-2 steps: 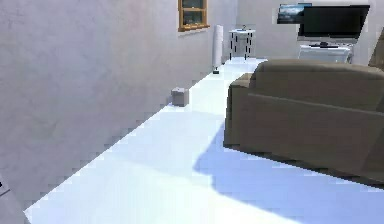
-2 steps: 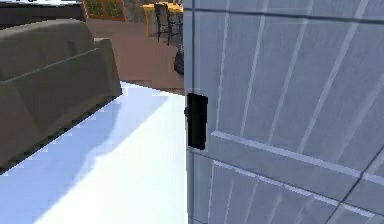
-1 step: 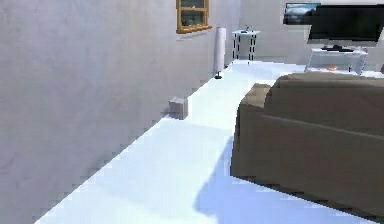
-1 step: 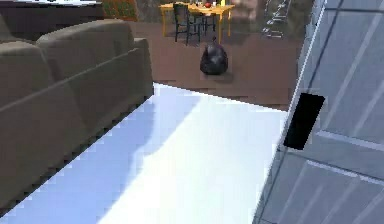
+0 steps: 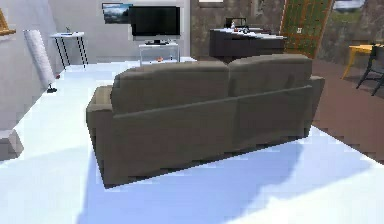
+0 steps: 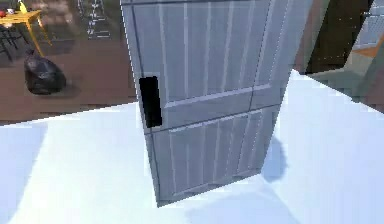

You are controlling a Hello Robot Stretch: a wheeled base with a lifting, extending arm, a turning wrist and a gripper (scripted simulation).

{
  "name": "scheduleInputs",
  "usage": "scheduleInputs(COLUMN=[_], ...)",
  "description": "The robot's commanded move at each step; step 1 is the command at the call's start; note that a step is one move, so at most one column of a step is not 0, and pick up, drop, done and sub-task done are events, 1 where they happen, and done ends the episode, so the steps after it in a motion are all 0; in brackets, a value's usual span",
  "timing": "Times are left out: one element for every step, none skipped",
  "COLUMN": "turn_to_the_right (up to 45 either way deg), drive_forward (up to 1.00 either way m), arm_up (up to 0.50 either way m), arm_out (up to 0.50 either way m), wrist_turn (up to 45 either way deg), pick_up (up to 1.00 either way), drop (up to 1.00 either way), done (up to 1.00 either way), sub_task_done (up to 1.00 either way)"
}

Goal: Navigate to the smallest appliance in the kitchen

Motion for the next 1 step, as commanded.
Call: scheduleInputs(turn_to_the_right=[30.0], drive_forward=[0.00], arm_up=[0.00], arm_out=[0.00], wrist_turn=[0.0], pick_up=[0.00], drop=[0.00], done=[0.00], sub_task_done=[0.00])
